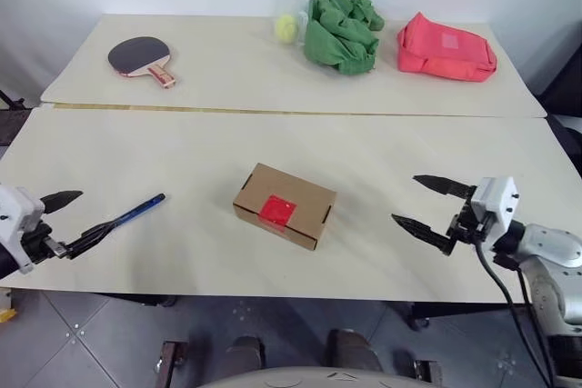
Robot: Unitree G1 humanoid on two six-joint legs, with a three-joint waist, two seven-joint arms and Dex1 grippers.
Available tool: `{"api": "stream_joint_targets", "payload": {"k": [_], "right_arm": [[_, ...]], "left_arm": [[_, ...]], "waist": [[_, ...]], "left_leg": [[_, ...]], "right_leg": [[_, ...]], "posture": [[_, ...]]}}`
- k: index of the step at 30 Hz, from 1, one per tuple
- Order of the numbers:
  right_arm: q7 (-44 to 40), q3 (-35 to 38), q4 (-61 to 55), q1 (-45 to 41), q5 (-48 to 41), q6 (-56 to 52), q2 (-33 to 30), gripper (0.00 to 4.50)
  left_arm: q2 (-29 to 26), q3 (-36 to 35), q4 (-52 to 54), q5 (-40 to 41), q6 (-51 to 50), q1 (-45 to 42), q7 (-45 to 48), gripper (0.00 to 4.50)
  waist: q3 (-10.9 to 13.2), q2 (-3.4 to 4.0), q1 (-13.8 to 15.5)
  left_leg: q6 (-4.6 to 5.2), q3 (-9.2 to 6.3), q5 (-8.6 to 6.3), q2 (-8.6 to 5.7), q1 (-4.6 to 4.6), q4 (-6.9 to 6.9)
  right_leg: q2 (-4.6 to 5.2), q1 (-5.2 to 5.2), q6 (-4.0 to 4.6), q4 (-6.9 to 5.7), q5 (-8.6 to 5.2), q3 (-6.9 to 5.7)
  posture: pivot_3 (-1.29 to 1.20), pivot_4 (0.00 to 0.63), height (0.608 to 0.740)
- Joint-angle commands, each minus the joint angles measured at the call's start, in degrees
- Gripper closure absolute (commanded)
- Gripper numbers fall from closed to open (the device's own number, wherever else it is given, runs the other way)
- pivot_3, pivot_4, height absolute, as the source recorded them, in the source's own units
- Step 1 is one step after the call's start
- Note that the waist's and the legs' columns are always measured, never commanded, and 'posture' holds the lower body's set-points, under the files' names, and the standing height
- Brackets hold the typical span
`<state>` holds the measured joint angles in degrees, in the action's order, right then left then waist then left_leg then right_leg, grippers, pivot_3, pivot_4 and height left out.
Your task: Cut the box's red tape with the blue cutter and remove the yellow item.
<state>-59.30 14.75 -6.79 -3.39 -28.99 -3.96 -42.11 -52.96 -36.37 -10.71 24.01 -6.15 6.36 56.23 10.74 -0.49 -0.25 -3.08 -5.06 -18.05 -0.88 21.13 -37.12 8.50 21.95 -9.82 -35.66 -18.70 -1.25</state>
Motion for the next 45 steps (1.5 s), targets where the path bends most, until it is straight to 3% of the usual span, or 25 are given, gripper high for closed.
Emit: {"api": "stream_joint_targets", "payload": {"k": [1, 6, 9, 14, 20, 21, 22, 26, 34, 40, 45], "right_arm": [[0.0, 1.4, -2.3, 0.0, -1.2, -0.4, -0.2, 0.0], [-3.2, 0.7, -5.4, 1.8, -3.8, -5.1, -2.3, 0.0], [-5.8, -0.2, -10.8, 4.7, -7.6, -11.5, -5.0, 0.59], [-6.8, -6.3, -19.8, 10.7, -4.9, -15.9, -8.9, 2.36], [-0.2, -15.3, -17.8, 4.6, 4.4, -16.7, -6.0, 4.49], [1.5, -16.7, -17.5, 2.7, 5.3, -17.9, -4.9, 4.5], [3.2, -17.8, -17.3, 1.0, 6.1, -19.2, -3.7, 4.5], [7.4, -19.9, -17.2, -3.0, 7.1, -22.8, 0.2, 4.5], [11.2, -22.1, -11.8, -10.5, 9.3, -24.7, 5.7, 4.5], [13.4, -21.9, 2.1, -19.5, 15.7, -18.6, 7.8, 4.5], [14.1, -19.0, 17.5, -26.7, 20.7, -5.7, 5.9, 4.5]], "left_arm": [[-0.8, -2.1, -0.7, 1.1, 0.1, -0.8, 0.5, 0.02], [-2.0, 1.3, 2.7, 1.6, -3.9, 0.1, 4.2, 0.02], [-3.4, 4.4, 2.0, 0.2, -4.3, -2.6, 5.6, 0.61], [-3.3, 18.1, 0.9, -5.1, -3.8, -15.9, 6.9, 2.17], [5.3, 35.6, -3.7, -12.9, -4.9, -34.9, 7.3, 4.13], [6.7, 37.7, -4.3, -13.8, -5.0, -36.5, 8.0, 4.46], [8.0, 39.3, -4.6, -14.3, -4.6, -37.7, 8.6, 4.49], [10.9, 41.9, -3.8, -14.6, -6.6, -39.6, 8.4, 4.49], [12.7, 42.7, 10.1, -10.5, -15.9, -33.5, 8.3, 4.49], [14.3, 42.8, 20.8, -9.7, -22.1, -26.4, 4.0, 4.49], [11.6, 36.8, 30.8, -5.4, -27.8, -19.8, 1.7, 4.49]], "waist": [[0.0, 0.0, 0.0], [0.0, 0.0, 0.0], [0.0, 0.01, 0.2], [0.0, -0.02, 1.1], [0.0, -0.08, 1.0], [0.0, -0.08, 0.6], [0.0, -0.08, 0.1], [0.0, -0.08, -0.8], [0.0, -0.08, -1.3], [0.0, -0.08, -1.3], [0.0, -0.07, -1.3]], "left_leg": [[0.01, 0.01, 0.0, -0.01, -0.01, -0.02], [0.02, 0.02, -0.01, -0.01, -0.01, -0.03], [0.05, 0.01, -0.03, 0.01, 0.02, -0.01], [0.07, -0.03, -0.04, -0.03, 0.02, -0.1], [0.08, 0.01, -0.04, -0.1, 0.13, -0.27], [0.08, 0.02, -0.04, -0.1, 0.1, -0.29], [0.08, 0.03, -0.04, -0.1, 0.11, -0.27], [0.06, 0.04, -0.02, -0.09, 0.2, -0.16], [0.05, 0.03, -0.02, -0.09, 0.25, -0.2], [0.05, 0.05, -0.02, -0.09, 0.23, -0.23], [0.04, 0.16, -0.02, -0.08, 0.32, -0.16]], "right_leg": [[0.0, 0.0, 0.0, 0.01, 0.0, 0.01], [0.01, 0.0, 0.0, 0.01, 0.0, 0.04], [0.0, 0.0, 0.0, -0.08, 0.0, 0.01], [0.0, -0.04, -0.01, 0.08, 0.0, 0.0], [0.0, 0.01, -0.11, -0.17, 0.06, 0.04], [0.0, 0.0, -0.11, -0.19, 0.06, 0.05], [0.0, 0.01, -0.11, -0.19, 0.06, 0.06], [0.0, 0.19, -0.11, -0.18, 0.06, 0.05], [0.02, 0.23, -0.11, -0.19, 0.06, 0.05], [0.02, 0.23, -0.11, -0.23, 0.06, 0.12], [0.02, 0.45, -0.11, -0.27, 0.06, 0.24]], "posture": [[0.0, 0.15, 0.74], [0.0, 0.15, 0.74], [0.0, 0.15, 0.74], [0.0, 0.15, 0.74], [0.0, 0.15, 0.74], [0.0, 0.15, 0.74], [0.0, 0.15, 0.74], [0.0, 0.15, 0.74], [0.0, 0.15, 0.74], [0.0, 0.15, 0.74], [0.0, 0.15, 0.74]]}}
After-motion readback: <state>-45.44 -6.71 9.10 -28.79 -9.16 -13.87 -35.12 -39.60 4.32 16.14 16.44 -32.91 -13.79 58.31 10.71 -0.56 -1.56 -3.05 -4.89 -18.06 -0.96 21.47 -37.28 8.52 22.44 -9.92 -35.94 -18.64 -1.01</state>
